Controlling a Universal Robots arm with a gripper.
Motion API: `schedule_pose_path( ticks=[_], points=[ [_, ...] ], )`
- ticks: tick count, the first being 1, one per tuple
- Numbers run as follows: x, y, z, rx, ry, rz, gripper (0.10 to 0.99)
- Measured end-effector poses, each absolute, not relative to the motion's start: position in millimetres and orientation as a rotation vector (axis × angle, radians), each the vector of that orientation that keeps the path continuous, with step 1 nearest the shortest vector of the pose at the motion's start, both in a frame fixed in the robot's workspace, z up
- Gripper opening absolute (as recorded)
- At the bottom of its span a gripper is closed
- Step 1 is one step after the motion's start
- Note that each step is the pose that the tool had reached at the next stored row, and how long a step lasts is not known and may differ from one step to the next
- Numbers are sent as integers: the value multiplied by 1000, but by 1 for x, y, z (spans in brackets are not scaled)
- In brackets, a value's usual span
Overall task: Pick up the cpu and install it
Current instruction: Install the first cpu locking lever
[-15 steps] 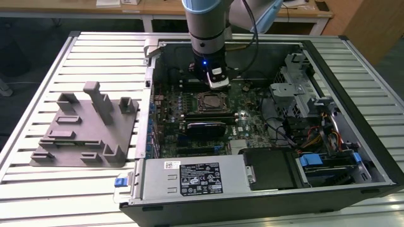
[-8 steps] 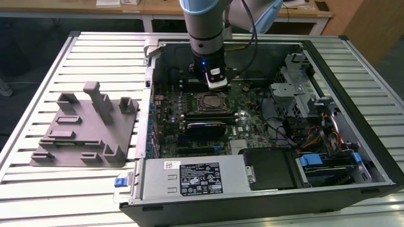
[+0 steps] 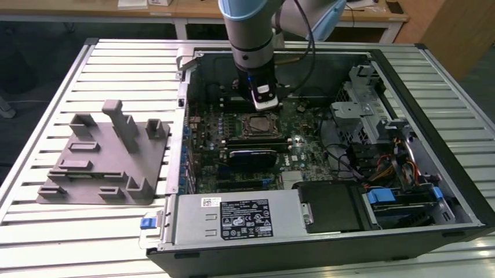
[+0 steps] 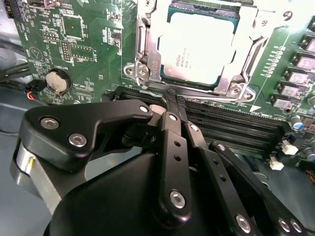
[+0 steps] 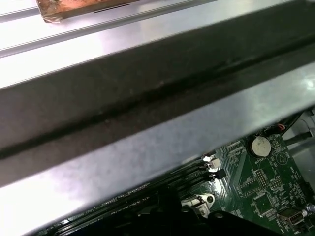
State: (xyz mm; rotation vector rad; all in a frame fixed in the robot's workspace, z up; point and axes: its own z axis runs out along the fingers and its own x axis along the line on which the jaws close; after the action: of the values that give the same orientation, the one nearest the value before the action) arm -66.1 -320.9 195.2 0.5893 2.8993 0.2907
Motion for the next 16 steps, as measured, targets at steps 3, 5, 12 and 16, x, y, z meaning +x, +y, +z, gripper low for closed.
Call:
schedule_pose_path(
  ticks=[3,5,12,16],
  points=[
    [-66,-321,194,592,2892,288,106],
    [-66,-321,193,594,2886,287,106],
    [-66,-321,191,597,2877,291,106],
    [-66,-321,191,598,2877,304,106]
  ],
)
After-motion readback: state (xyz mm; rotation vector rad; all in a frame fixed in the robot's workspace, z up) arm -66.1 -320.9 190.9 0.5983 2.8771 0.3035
